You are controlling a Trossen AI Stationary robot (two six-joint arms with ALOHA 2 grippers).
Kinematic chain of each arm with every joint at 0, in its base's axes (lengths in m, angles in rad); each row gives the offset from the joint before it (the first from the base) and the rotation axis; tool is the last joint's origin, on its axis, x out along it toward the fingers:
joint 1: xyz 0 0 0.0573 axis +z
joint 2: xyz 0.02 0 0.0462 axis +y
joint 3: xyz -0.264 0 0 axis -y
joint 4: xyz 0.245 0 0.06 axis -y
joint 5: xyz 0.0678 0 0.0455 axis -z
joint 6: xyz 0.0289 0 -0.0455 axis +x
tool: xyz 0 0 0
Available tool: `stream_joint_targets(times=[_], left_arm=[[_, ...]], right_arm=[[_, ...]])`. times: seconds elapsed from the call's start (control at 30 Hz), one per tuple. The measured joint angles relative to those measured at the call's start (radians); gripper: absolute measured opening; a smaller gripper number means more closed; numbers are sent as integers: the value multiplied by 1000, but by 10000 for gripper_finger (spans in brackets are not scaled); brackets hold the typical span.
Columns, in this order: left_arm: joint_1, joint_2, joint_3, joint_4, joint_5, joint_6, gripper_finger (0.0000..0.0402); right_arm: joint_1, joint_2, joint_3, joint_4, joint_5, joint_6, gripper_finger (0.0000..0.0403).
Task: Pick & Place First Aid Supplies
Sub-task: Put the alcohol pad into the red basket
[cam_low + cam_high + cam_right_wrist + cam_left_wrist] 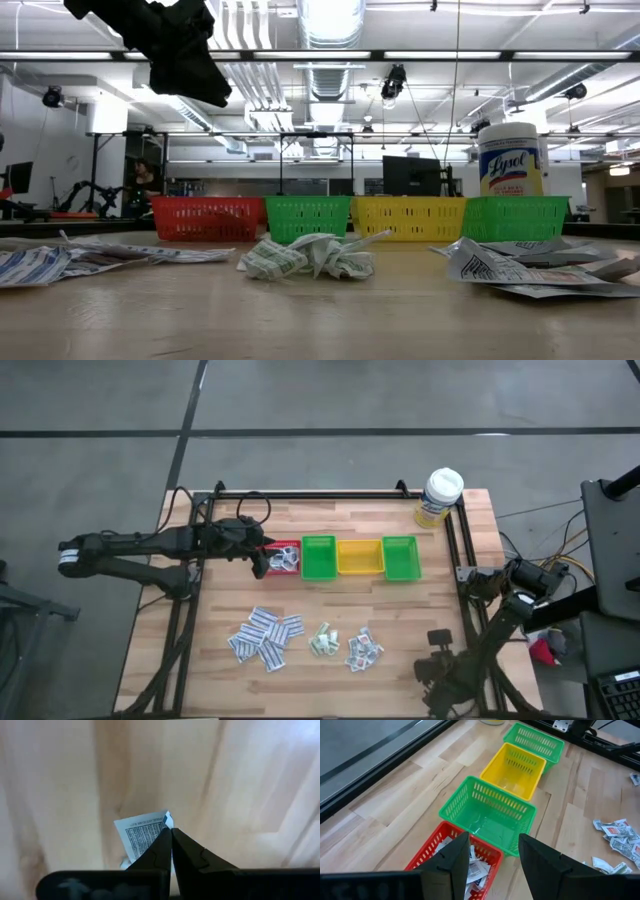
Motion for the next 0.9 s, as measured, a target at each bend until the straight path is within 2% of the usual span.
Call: stream_joint_targets(times=[0.47, 0.67, 0.9], left_arm=[[0, 1, -24, 20, 8, -1, 163], [-2, 1, -109, 177, 93, -9, 163], [-24, 1, -235, 463, 165, -66, 163]], right_arm=[[-279, -2, 5, 22, 312, -179, 8], [-392, -17, 5, 126, 450, -319, 8], [-485, -53, 5, 275, 665, -443, 8]])
